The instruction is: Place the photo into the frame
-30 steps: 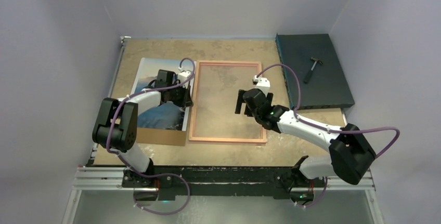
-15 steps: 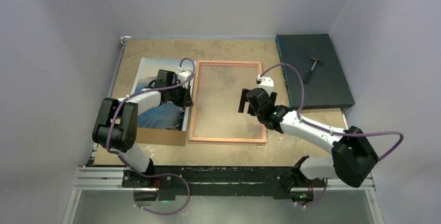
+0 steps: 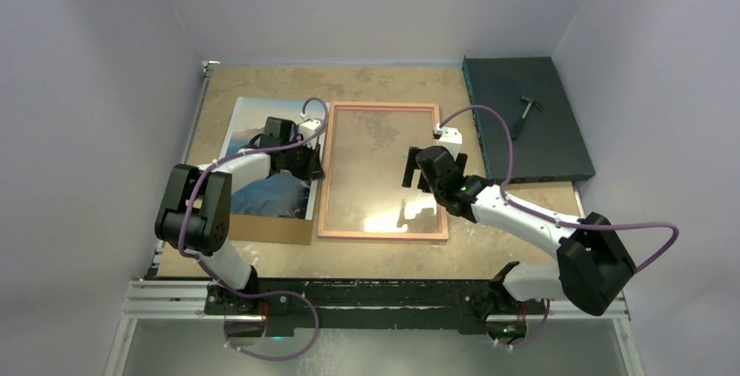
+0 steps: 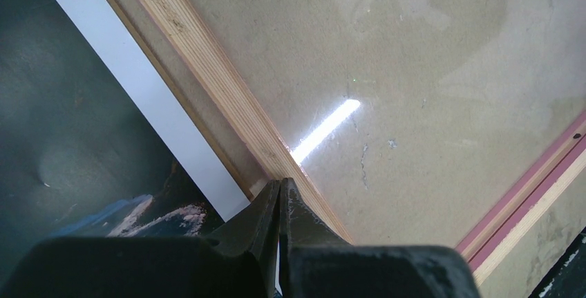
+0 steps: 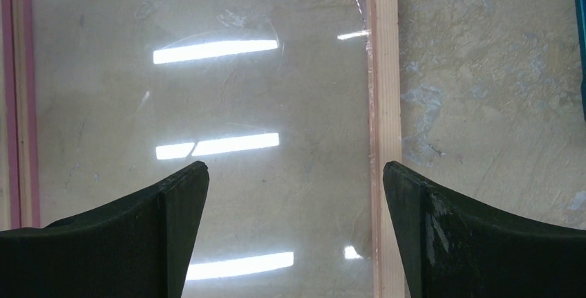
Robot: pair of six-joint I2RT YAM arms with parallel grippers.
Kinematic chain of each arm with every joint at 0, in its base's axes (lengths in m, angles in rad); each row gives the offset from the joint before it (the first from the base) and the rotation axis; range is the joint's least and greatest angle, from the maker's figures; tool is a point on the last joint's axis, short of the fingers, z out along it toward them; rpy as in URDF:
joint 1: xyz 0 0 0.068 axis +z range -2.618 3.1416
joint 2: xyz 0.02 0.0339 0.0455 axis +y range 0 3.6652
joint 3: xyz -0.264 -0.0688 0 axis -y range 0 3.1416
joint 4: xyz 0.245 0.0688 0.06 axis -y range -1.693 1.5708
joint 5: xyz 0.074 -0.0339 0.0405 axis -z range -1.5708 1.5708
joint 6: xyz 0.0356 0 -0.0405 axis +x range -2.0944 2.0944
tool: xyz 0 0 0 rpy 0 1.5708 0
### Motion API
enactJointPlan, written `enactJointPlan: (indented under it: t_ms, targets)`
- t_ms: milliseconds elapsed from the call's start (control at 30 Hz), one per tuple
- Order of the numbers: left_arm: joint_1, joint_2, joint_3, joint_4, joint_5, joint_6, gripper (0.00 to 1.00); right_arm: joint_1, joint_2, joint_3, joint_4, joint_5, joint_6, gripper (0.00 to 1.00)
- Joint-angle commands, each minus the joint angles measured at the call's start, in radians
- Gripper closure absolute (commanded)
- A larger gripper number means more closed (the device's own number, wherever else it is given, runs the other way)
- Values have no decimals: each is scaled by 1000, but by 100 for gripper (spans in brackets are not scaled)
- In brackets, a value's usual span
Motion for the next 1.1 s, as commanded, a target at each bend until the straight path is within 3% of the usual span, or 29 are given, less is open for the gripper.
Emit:
enactJointPlan:
  t_ms: [0,467,700,867,967,1033,1067]
  targets:
    - [-13,-21,-12,-46,22,27,100,-4,-23,-16,9,13,-4,1]
    - [-14,-48,4,-74,100,0,100,-4,-35,8,26,-32,50,1]
    - [31,-93,187,-242,147,31,100,45,35,152,48,-35,34,1]
    - [176,-97,458,-463,151,100,67,122,183,386,49,-67,1,1]
    - [301,-78,615,-590,157,169,58,43,300,520,61,-330,124,1]
    - [373,-53,704,-669,115,218,51,-38,356,548,186,-561,154,1]
    - [404,-37,740,-711,96,245,49,-49,370,546,274,-593,147,1]
